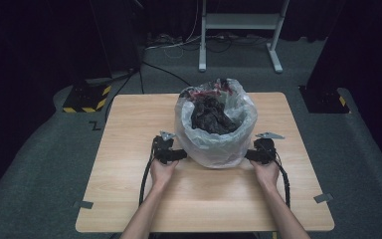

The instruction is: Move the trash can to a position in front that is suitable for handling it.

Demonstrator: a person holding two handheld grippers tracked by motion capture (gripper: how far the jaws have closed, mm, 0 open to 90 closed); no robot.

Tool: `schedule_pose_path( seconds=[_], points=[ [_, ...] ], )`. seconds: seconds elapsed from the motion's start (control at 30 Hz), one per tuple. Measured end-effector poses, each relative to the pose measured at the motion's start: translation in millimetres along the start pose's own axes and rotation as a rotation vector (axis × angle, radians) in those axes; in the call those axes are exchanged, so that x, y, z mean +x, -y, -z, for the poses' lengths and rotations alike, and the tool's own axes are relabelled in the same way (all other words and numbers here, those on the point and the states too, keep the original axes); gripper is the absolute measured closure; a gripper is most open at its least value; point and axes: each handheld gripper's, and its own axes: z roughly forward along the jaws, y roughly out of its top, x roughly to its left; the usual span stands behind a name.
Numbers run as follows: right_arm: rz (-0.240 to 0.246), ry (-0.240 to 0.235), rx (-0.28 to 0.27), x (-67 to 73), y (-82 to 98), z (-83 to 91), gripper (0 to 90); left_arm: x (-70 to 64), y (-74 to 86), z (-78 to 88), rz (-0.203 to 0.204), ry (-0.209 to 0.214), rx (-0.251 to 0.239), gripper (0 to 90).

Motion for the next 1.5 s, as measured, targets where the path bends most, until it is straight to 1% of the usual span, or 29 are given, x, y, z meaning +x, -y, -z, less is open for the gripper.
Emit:
schedule_pose_path(
  seconds=[0.07, 0.13, 0.23, 0.33, 0.4, 0.43, 0.47, 0.5, 0.7, 0.73, 0.8, 0.83, 0.87, 0.9, 0.93, 0.97, 1.0, 1.03, 1.07, 1.13, 1.23, 1.27, 1.33, 1.37, 1.4, 1.43, 1.47, 1.5],
  points=[
    [-0.002, -0.003, 0.001, 1.1, -0.2, -0.4, 31.2, -5.6, -4.3, -0.6, -0.018, -0.015, 0.001, 21.1],
    [-0.003, -0.005, 0.001, 1.1, -0.2, -0.5, 31.2, -7.2, -6.1, -1.1, -0.024, -0.014, 0.005, 21.4],
    [-0.006, -0.011, -0.003, 0.2, -0.3, -1.3, 31.1, -10.0, -7.6, -1.3, -0.027, -0.012, -0.003, 22.6],
    [-0.005, -0.014, -0.005, -0.7, -0.4, -1.2, 31.0, -14.1, -9.9, -3.2, -0.036, -0.008, 0.003, 22.7],
    [-0.001, -0.014, -0.012, -1.8, -0.9, -0.2, 31.5, -17.4, -12.1, -4.7, -0.042, -0.009, 0.008, 22.7],
    [-0.002, -0.002, -0.012, -2.7, -1.2, 1.1, 31.8, -19.3, -13.6, -5.7, -0.048, -0.012, 0.01, 23.5],
    [-0.01, -0.001, -0.013, -4.4, -1.2, 1.9, 31.7, -22.5, -16.3, -7.5, -0.05, -0.008, 0.012, 23.5],
    [-0.01, -0.001, -0.013, -4.4, -1.2, 1.9, 31.7, -22.5, -16.3, -7.5, -0.05, -0.008, 0.012, 23.5],
    [-0.02, 0.014, -0.019, -14.0, -0.4, 6.1, 31.6, -32.3, -21.2, -13.8, -0.058, 0.008, 0.014, 23.9],
    [-0.023, 0.016, -0.021, -17.3, -0.3, 7.5, 31.6, -35.1, -22.8, -15.9, -0.069, 0.01, 0.014, 24.7],
    [-0.023, 0.018, -0.021, -18.7, -0.3, 8.1, 31.8, -37.7, -24.3, -17.8, -0.07, 0.013, 0.016, 25.0],
    [-0.026, 0.025, -0.024, -22.0, -0.4, 9.8, 32.7, -38.9, -25.6, -18.8, -0.077, 0.013, 0.018, 25.3],
    [-0.03, 0.034, -0.025, -24.0, -0.3, 10.9, 32.9, -43.6, -28.6, -21.9, -0.078, 0.016, 0.022, 25.5],
    [-0.03, 0.034, -0.025, -24.0, -0.3, 10.9, 32.9, -43.6, -28.6, -21.9, -0.078, 0.016, 0.022, 25.5],
    [-0.036, 0.04, -0.027, -27.8, -0.4, 12.5, 33.0, -47.8, -31.4, -25.1, -0.079, 0.022, 0.017, 25.5],
    [-0.036, 0.04, -0.027, -27.8, -0.4, 12.5, 33.0, -47.8, -31.4, -25.1, -0.079, 0.022, 0.017, 25.4],
    [-0.05, 0.046, -0.029, -31.3, -0.6, 14.0, 33.2, -50.7, -33.2, -27.2, -0.075, 0.024, 0.02, 25.4],
    [-0.05, 0.046, -0.029, -31.3, -0.6, 14.0, 33.2, -52.4, -34.3, -28.8, -0.075, 0.028, 0.02, 25.4],
    [-0.044, 0.048, -0.032, -33.2, -0.8, 14.3, 33.2, -54.8, -36.4, -31.0, -0.083, 0.026, 0.023, 25.5],
    [-0.062, 0.058, -0.029, -38.3, -1.1, 14.8, 33.1, -60.9, -41.4, -36.8, -0.09, 0.031, 0.035, 25.5],
    [-0.059, 0.063, -0.025, -41.5, -1.5, 14.2, 32.5, -64.2, -45.7, -41.0, -0.093, 0.04, 0.047, 25.3],
    [-0.062, 0.068, -0.023, -42.7, -1.3, 13.8, 31.7, -65.4, -47.0, -42.5, -0.088, 0.048, 0.049, 24.6],
    [-0.066, 0.073, -0.009, -44.9, -0.3, 13.1, 30.3, -66.0, -48.3, -43.0, -0.094, 0.053, 0.05, 22.6],
    [-0.065, 0.079, 0.002, -46.6, 1.3, 12.7, 29.8, -65.2, -48.3, -42.3, -0.097, 0.053, 0.051, 21.9],
    [-0.052, 0.096, 0.019, -49.6, 5.4, 12.7, 29.1, -63.9, -47.7, -41.5, -0.094, 0.055, 0.051, 20.4],
    [-0.052, 0.096, 0.019, -49.6, 5.4, 12.7, 29.1, -62.6, -46.7, -40.7, -0.091, 0.056, 0.051, 20.4],
    [-0.035, 0.119, 0.033, -52.7, 10.4, 12.7, 28.6, -57.1, -43.9, -38.0, -0.088, 0.047, 0.058, 20.4],
    [-0.035, 0.119, 0.033, -52.7, 10.4, 12.7, 28.6, -57.1, -43.9, -38.0, -0.088, 0.047, 0.058, 20.4]
  ],
)
